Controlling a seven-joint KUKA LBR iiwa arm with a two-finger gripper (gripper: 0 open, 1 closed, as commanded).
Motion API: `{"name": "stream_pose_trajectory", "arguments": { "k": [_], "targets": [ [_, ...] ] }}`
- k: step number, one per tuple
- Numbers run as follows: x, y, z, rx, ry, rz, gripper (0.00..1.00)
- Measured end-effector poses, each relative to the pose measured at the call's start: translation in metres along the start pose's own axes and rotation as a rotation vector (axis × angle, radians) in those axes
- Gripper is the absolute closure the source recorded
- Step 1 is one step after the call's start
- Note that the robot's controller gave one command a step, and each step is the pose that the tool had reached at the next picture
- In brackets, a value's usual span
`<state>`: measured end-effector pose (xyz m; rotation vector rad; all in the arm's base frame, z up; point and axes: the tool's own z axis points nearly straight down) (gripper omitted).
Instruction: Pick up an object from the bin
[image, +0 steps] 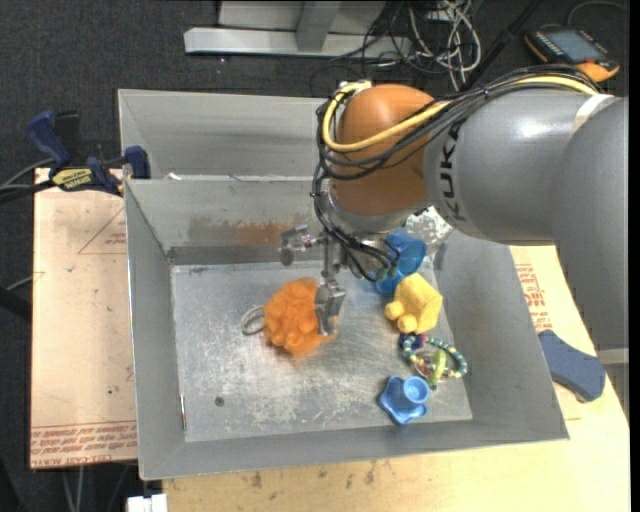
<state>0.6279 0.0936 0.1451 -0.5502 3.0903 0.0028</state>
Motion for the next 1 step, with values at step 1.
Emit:
{"name": "stream_pose_trajectory", "arguments": {
  "k": [1],
  "targets": [
    [-0.0246, 0.0348, 0.0705, 0.0, -0.002, -0.152, 1.0]
  ]
}}
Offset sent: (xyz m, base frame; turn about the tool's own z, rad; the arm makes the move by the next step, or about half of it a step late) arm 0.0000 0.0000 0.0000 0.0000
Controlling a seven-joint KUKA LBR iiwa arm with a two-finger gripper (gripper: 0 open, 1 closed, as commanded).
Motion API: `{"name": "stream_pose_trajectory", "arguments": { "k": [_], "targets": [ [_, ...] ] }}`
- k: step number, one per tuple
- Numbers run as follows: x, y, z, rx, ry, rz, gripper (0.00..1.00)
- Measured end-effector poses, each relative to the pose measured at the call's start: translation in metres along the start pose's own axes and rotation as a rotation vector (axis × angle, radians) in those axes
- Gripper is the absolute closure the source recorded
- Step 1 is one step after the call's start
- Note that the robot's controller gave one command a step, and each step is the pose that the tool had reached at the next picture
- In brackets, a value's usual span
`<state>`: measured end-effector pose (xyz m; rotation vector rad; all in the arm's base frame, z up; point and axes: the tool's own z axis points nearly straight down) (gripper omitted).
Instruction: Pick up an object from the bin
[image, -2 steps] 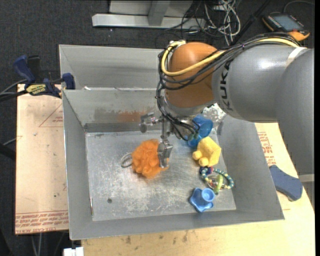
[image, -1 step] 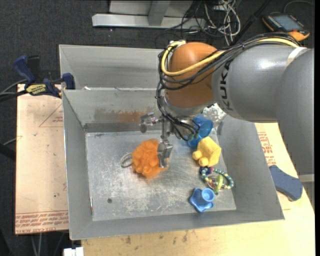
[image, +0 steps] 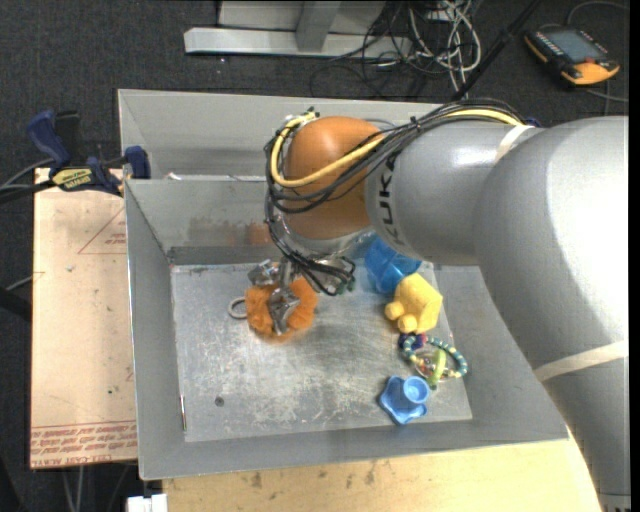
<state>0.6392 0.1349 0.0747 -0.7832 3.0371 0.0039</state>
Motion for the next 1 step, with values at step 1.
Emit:
{"name": "stream_pose_trajectory", "arguments": {
  "k": [1],
  "targets": [
    [0.0, -0.0001, 0.0, 0.0, 0.0, 0.0, 1.0]
  ]
}}
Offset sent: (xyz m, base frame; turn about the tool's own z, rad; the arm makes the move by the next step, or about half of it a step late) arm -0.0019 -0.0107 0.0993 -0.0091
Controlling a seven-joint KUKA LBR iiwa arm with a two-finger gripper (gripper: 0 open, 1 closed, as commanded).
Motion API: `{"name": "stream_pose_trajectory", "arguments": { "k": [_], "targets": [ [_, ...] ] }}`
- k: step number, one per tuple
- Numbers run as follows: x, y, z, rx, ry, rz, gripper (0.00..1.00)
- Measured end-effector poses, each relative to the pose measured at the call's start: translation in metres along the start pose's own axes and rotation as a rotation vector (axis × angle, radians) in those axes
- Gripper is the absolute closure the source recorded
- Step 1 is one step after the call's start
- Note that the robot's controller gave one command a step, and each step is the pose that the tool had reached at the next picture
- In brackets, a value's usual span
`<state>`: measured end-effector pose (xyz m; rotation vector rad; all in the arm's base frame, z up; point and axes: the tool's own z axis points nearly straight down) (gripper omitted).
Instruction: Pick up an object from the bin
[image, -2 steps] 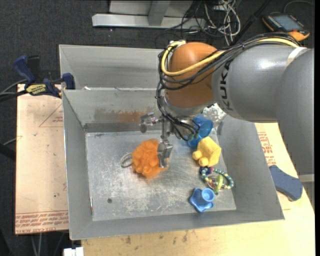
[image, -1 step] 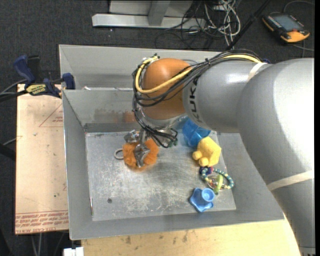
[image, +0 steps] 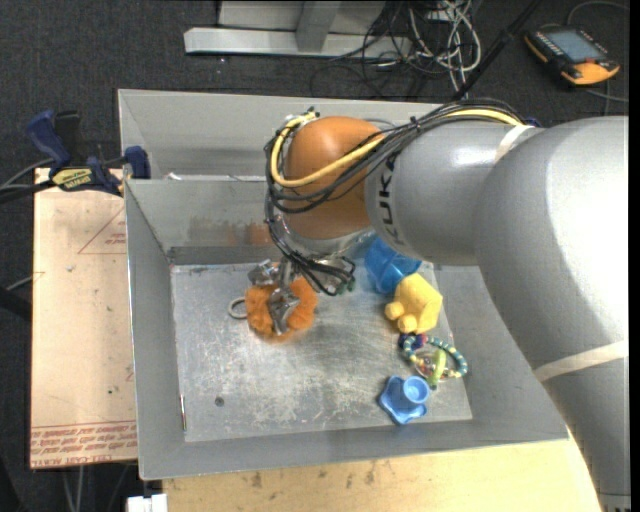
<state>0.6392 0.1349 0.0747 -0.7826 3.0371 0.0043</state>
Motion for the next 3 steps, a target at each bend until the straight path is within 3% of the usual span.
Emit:
{"name": "stream_pose_trajectory", "arguments": {
  "k": [1, 2, 3],
  "targets": [
    [0.005, -0.008, -0.099, 0.001, 0.002, -0.006, 1.0],
    [0.005, -0.008, -0.099, 0.001, 0.002, -0.006, 1.0],
    [0.019, -0.016, -0.095, 0.0, 0.004, -0.3, 0.0]
  ]
}}
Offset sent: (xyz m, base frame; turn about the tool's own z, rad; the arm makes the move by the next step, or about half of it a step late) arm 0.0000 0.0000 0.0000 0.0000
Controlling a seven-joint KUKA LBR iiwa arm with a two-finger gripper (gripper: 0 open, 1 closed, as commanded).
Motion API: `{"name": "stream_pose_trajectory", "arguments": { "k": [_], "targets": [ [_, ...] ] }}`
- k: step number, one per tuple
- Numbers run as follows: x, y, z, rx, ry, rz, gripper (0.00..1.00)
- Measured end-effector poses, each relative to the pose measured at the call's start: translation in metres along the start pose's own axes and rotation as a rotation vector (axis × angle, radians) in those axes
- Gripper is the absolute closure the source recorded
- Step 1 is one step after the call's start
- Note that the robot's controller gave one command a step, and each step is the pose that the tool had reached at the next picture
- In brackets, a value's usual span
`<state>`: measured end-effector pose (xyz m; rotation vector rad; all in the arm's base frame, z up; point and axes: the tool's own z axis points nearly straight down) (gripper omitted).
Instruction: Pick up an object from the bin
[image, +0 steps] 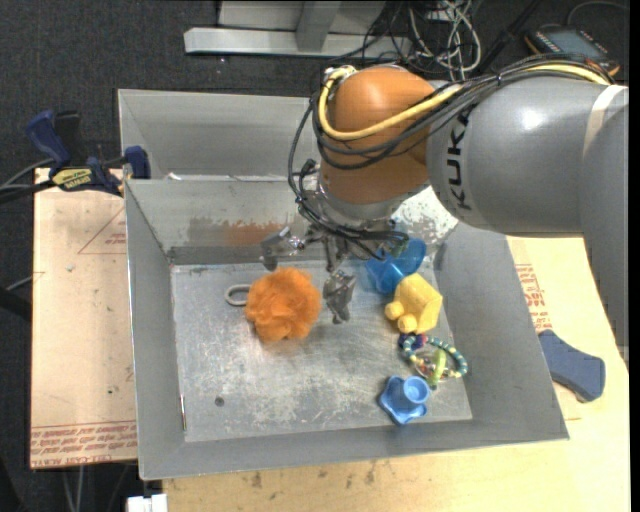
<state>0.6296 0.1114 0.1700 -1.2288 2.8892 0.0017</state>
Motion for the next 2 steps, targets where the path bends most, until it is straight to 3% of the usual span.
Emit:
{"name": "stream_pose_trajectory", "arguments": {
  "k": [1, 2],
  "targets": [
    [0.002, -0.001, 0.0, 0.0, 0.0, -0.023, 0.0],
    [0.002, 0.01, 0.039, 0.006, -0.007, -0.072, 0.0]
  ]
}}
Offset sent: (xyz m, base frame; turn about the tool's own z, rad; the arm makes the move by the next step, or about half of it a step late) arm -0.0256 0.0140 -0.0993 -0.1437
